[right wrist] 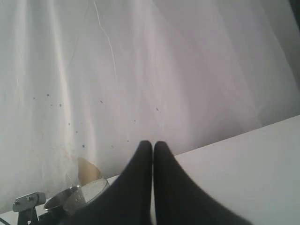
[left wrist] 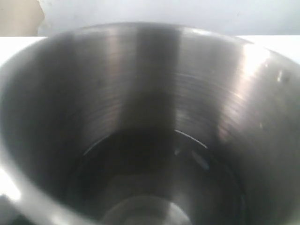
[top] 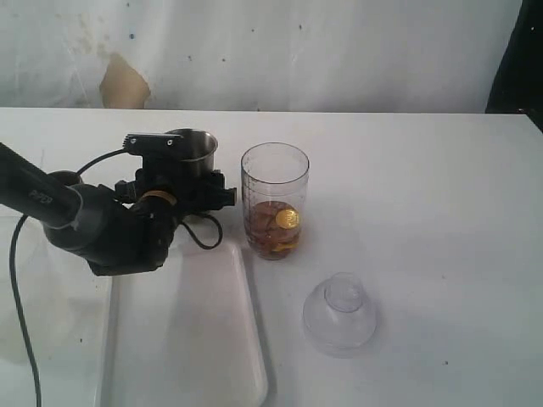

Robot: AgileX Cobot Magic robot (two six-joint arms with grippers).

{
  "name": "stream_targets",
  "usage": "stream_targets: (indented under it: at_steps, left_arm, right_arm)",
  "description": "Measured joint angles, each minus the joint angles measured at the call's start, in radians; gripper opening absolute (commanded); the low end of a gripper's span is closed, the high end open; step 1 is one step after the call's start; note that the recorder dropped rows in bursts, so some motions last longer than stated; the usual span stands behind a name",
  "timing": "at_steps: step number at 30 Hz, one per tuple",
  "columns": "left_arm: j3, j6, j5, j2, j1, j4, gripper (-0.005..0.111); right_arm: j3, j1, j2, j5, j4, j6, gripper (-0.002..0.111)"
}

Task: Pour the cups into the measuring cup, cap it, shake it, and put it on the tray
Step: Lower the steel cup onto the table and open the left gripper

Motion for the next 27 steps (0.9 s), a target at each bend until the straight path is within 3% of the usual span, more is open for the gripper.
stream_targets:
  at_steps: [10,15,22,24,27]
  left_arm:
    - [-0.002,0.028,0.117,-0.013,0.0,-0.088,0.085]
    - [0.003,0.09,0.24,-0.078,0.0,-0.113,0.085]
    - [0.15,0.109,0.238,-0.208,0.0,-0.148,0.084]
    - [0.179,0.116,0.244,-0.25,0.0,-0.148,0.079]
    - [0.237,0.122,0.286,-0.337,0.0,-0.148,0.06]
  right_arm:
    - [0.0,0.0,0.0,0.0,0.0,0.002,0.0]
    - [0.0,0.0,0.0,0.0,0.0,0.002,0.0]
    - [0.0,0.0,0.0,0.0,0.0,0.002,0.0]
    - [0.0,0.0,0.0,0.0,0.0,0.002,0.0]
    - [0.0,0.0,0.0,0.0,0.0,0.002,0.0]
